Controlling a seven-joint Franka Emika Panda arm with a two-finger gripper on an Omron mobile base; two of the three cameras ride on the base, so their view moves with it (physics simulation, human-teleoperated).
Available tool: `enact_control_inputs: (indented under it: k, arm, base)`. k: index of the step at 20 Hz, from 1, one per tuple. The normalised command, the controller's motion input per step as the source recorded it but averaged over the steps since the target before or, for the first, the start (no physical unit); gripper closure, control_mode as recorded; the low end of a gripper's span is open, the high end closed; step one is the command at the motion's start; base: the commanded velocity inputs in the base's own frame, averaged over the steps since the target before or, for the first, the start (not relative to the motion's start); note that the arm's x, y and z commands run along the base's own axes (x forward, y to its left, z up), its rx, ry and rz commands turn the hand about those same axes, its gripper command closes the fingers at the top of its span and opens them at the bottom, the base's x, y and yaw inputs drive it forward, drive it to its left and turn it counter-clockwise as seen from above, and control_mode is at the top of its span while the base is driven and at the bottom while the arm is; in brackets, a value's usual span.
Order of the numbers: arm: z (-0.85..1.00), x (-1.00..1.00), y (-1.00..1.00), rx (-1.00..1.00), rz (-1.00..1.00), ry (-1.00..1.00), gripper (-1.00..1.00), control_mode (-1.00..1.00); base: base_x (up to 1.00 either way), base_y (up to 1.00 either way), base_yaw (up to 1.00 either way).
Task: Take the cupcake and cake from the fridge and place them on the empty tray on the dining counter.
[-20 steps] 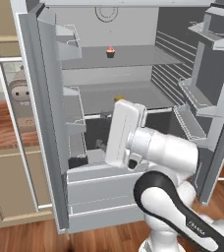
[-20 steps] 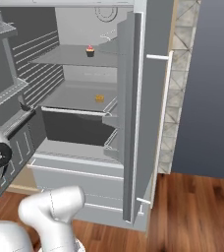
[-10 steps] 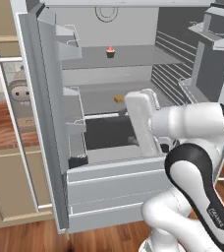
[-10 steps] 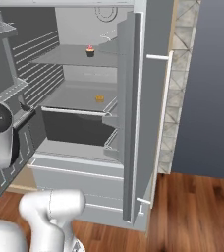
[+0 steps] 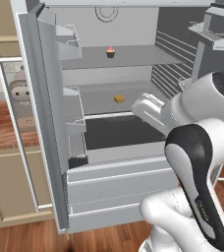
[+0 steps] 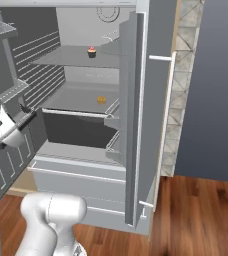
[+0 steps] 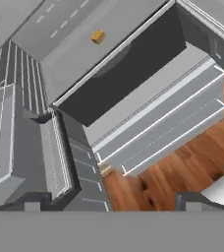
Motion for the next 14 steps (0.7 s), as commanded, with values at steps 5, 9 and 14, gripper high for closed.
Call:
enact_control_inputs:
  k: [5, 9, 14]
  arm:
    - [-0.11, -0.02, -0.11, -0.66, 0.01, -0.12, -1.0, -1.0]
    - [0.0, 0.0, -0.4, -0.55, 0.08, -0.19, -1.0, -1.0]
    - [-0.11, 0.0, -0.65, -0.18, 0.24, -0.23, -1.0, -1.0]
  base:
    - [0.0, 0.0, 0.0]
    - [0.0, 0.0, 0.0]
    - [0.0, 0.0, 0.0]
